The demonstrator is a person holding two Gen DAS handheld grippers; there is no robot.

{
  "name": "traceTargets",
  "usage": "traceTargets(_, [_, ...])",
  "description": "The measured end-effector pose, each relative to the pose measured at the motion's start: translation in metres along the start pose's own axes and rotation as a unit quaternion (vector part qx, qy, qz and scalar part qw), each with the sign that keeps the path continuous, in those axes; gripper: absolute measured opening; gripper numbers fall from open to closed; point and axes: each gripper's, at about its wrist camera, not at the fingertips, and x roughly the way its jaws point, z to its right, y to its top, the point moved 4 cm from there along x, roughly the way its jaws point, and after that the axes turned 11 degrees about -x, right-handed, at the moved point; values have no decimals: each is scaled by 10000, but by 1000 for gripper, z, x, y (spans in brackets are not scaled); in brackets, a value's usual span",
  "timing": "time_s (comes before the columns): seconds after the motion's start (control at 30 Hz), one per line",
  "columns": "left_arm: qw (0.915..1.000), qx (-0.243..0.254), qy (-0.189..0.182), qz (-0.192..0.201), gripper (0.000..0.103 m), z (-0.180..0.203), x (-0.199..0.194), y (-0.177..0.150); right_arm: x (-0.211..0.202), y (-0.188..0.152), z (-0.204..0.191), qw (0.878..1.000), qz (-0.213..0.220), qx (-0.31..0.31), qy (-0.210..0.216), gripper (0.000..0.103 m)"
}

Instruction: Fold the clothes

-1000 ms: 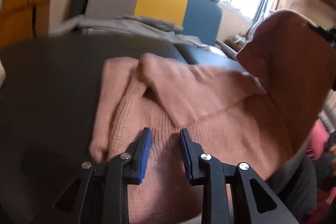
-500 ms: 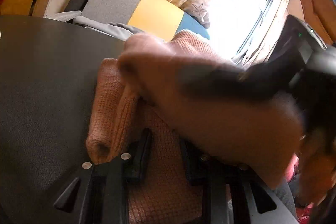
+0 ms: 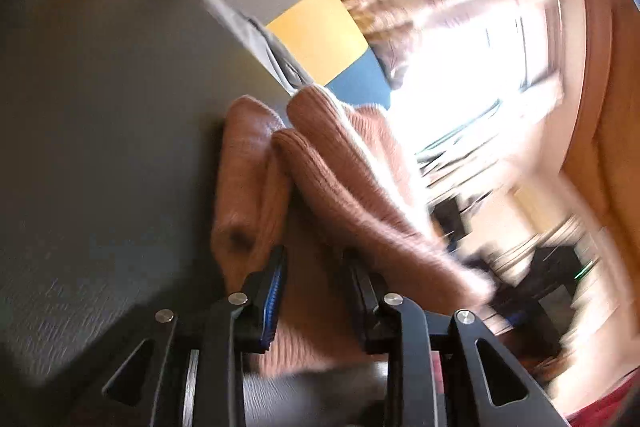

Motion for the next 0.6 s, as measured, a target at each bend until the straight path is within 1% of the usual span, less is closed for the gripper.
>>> traceTargets(0.07, [9981, -477, -370, -92, 33, -6, -6, -2, 3, -15, 7, 9997, -145, -81, -167, 55])
traceTargets(0.17, [9900, -1096, -850, -264, 40, -12, -11, -7, 8, -35, 15, 9995, -267, 14, -147, 55])
traceTargets(0.23, [9878, -1157, -956, -426, 44, -4, -7, -11, 13, -44, 15, 9994, -292, -44, -179, 55])
traceTargets(0.3, [9887, -969, -985, -581, 48, 13, -3, -18, 18, -43, 8, 9992, -251, -231, -223, 55])
traceTargets(0.37, [9917, -677, -899, -627, 54, 29, -2, -18, 13, -41, -2, 9985, -65, -504, -206, 55])
traceTargets(0.4, [9930, -547, -827, -636, 58, 36, -1, -16, 12, -40, -9, 9977, 11, -665, -128, 55])
traceTargets(0.43, [9941, -446, -740, -654, 61, 43, 1, -13, 13, -39, -18, 9962, 24, -869, -68, 55])
traceTargets(0.47, [9950, -346, -638, -679, 63, 49, 4, -11, 17, -40, -26, 9939, -18, -1098, -66, 55])
traceTargets(0.53, [9967, -54, -264, -771, 66, 60, 13, -12, 26, -44, -41, 9877, -112, -1561, -64, 55])
traceTargets(0.6, [9949, 335, 333, -894, 69, 69, 20, -19, 36, -48, -54, 9811, -171, -1927, -50, 55])
